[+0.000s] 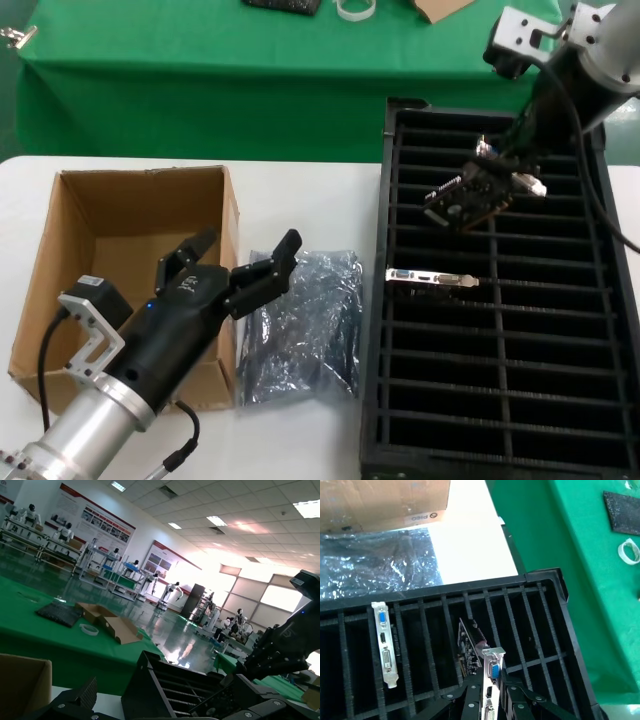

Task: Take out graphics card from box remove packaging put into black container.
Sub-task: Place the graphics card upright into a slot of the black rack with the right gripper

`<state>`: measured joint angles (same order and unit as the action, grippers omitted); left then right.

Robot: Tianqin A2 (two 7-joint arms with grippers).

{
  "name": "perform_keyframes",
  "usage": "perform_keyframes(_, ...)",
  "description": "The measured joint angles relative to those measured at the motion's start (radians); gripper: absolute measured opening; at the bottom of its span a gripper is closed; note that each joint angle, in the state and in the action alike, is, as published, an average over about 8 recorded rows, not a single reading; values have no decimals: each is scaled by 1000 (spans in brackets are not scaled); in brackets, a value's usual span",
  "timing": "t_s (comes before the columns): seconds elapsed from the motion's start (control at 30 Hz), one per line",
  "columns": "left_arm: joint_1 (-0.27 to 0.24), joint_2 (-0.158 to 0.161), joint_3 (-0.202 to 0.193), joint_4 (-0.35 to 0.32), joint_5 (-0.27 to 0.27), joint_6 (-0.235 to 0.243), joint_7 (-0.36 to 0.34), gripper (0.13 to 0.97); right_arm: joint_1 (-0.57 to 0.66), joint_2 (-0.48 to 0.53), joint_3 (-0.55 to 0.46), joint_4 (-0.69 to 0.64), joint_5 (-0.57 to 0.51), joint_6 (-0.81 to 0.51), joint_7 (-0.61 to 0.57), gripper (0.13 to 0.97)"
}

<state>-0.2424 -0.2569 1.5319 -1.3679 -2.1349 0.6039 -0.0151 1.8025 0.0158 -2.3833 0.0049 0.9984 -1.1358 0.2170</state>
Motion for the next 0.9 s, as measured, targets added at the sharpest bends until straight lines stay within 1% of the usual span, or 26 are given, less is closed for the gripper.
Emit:
perform_keyframes(0.2, 2, 7, 0, 3, 0, 4, 13, 966, -10, -9, -11, 4, -3, 26, -33, 186)
perform_keyframes(0.37, 2, 13, 1, 8, 1, 3, 22, 966, -20, -14, -51, 19, 17, 41, -52, 186)
perform_keyframes(0.5, 3, 17, 2, 11, 2, 1, 27, 966, -29, -15, -117, 36, 68, 49, -62, 186)
perform_keyframes(0.73, 3, 23, -3, 16, 3, -5, 37, 966, -43, -16, -270, 69, 197, 60, -77, 186)
perform_keyframes(0.9, 5, 28, -11, 22, 3, -8, 48, 966, -59, -16, -339, 93, 252, 66, -84, 186)
